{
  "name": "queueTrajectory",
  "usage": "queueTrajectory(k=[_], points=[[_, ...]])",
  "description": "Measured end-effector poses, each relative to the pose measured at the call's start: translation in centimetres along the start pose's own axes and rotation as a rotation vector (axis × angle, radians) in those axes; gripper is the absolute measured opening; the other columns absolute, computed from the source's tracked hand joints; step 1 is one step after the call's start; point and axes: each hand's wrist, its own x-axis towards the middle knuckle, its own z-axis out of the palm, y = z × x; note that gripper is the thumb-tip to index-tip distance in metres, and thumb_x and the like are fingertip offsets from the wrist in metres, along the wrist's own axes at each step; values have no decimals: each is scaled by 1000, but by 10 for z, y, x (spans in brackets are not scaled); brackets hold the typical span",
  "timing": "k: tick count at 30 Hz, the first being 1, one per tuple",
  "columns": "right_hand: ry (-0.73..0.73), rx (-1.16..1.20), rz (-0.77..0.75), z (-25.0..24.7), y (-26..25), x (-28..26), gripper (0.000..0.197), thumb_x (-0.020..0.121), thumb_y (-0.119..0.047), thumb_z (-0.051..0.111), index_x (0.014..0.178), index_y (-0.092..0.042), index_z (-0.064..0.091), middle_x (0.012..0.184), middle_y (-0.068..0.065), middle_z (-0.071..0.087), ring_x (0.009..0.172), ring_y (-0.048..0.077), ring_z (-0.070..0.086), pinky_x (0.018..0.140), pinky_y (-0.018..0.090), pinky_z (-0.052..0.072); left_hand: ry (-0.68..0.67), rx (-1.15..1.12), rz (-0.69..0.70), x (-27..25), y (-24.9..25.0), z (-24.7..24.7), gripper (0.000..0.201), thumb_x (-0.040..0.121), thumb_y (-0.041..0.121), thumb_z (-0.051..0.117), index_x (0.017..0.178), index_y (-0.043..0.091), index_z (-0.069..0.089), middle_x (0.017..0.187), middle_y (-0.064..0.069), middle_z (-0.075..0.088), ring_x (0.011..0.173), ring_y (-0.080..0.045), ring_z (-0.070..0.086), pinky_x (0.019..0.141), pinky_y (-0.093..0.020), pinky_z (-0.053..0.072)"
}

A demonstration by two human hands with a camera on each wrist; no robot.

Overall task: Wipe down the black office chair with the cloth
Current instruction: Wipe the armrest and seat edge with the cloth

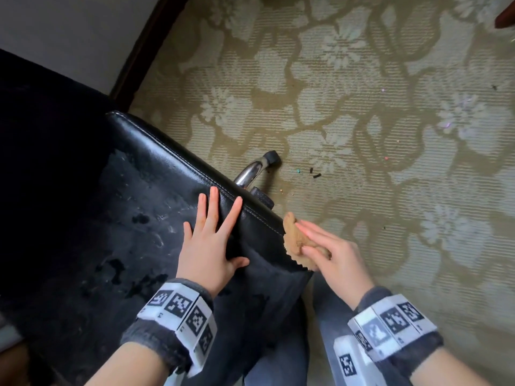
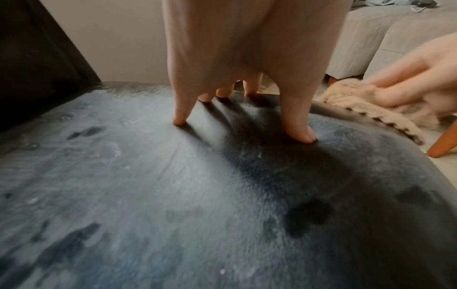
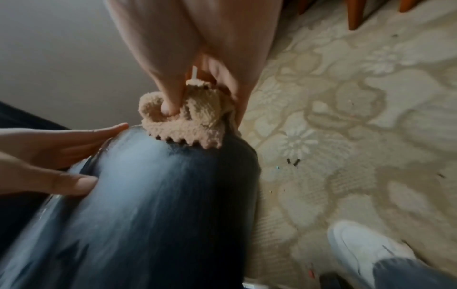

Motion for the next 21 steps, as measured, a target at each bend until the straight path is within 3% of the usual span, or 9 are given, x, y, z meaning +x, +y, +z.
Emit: queueTrajectory(k=[4,7,9,11,12,14,16,19,21], points=[[64,-3,37,-1,19,-24,59,79,6,65,112,-43,58,119,-43,48,120,-9,47,103,16,38,-13,31,-15,0,3,2,113,75,40,71,131,43,-27,141,6,-40,130,-15,-36,114,-54,8],[109,6,36,-5,13,-18,63,80,8,63,104,-50,57,106,-56,46,115,-19,46,102,9,35,-3,31,-31,0,3,2,113,76,39,71,130,44,-28,142,5,-40,130,-16,-37,115,-53,7],[129,45,88,-2,13,-10,61,83,4,61,104,-53,56,106,-52,50,114,-17,48,103,14,38,-6,19,-32,1,3,2,113,76,37,71,129,45,-28,142,6,-40,130,-15,-37,116,-52,6],[111,124,171,5,13,-8,55,86,-2,58,105,-54,57,114,-38,57,113,-6,55,101,33,47,-8,5,-39,2,2,2,112,76,36,72,129,47,-26,142,8,-40,130,-14,-38,115,-51,4],[110,174,207,8,14,-8,52,88,-2,57,109,-49,57,116,-30,58,108,-4,58,98,34,49,-3,-6,-42,2,2,2,112,75,36,72,131,47,-25,142,9,-41,130,-13,-37,115,-50,4],[147,277,276,7,17,-9,41,88,2,56,120,-24,59,112,-17,60,99,-6,60,92,20,49,8,-25,-45,4,2,3,112,74,35,73,138,46,-19,141,10,-40,133,-13,-35,116,-50,3],[192,317,361,6,24,-13,37,86,5,57,122,-4,57,107,-7,63,102,7,58,87,15,46,18,-47,-47,5,2,4,111,74,34,74,142,45,-13,141,11,-40,136,-13,-32,116,-49,1],[185,322,485,-2,35,-10,38,84,4,60,122,3,56,85,-13,68,96,18,62,79,20,53,46,-81,-32,7,1,5,112,72,33,75,143,45,-10,142,11,-38,132,-10,-34,115,-50,-2],[187,275,464,-8,18,-2,39,84,3,61,122,1,56,84,-6,68,79,7,67,67,11,53,82,-112,-26,3,0,7,111,72,35,74,144,42,-10,146,11,-35,136,-11,-31,116,-48,-3]])
